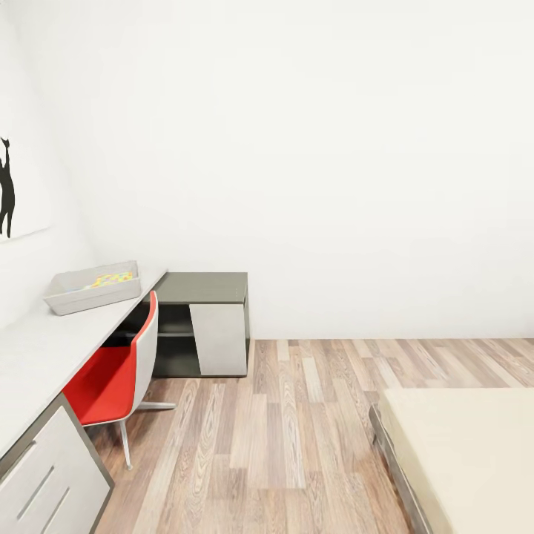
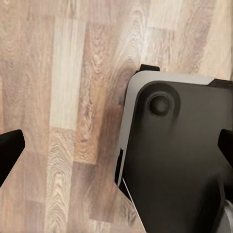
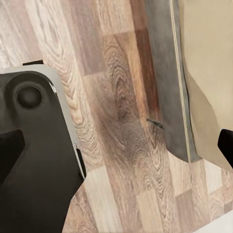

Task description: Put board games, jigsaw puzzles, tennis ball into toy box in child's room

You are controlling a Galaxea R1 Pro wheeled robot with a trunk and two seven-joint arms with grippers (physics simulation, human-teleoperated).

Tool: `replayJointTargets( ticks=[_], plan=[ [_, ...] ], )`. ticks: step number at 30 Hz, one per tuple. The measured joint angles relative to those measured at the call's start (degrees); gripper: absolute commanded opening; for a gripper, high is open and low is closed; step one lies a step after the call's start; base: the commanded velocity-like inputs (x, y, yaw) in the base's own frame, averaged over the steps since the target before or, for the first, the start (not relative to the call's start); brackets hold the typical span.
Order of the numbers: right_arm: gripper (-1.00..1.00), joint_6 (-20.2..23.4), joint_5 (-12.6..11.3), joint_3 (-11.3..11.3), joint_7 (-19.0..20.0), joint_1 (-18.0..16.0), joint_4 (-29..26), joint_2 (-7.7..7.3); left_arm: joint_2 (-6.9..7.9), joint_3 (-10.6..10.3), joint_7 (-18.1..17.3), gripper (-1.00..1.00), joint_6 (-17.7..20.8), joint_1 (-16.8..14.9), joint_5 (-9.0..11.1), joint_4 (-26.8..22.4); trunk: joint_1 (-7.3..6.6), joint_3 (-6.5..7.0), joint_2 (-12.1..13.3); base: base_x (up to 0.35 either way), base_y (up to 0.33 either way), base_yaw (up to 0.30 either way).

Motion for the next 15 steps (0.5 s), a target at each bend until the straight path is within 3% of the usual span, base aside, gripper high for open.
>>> replayJointTargets(
  ticks=[6, 8, 15],
  plan=[
    [1.00, -3.60, -0.19, 0.09, 11.04, 0.11, 0.07, -1.11, -0.21, -0.01, 0.02, 1.00, -0.29, 1.15, -0.43, 0.00, 0.00, 0.00, 0.00, 0.000, 0.000, 0.000],
    [1.00, -3.75, -0.27, 0.07, 12.96, 0.11, 0.07, -1.19, -0.21, -0.01, 0.02, 1.00, -0.30, 1.32, -0.94, 0.00, 0.00, 0.00, 0.00, 0.000, 0.000, 0.000],
    [1.00, -3.47, -0.72, -0.16, 13.84, 0.12, 0.07, -1.18, -0.21, 0.11, -0.04, 1.00, -0.14, 1.47, -1.30, -0.05, 0.00, 0.00, 0.00, 0.000, 0.000, 0.000]
  ],
)
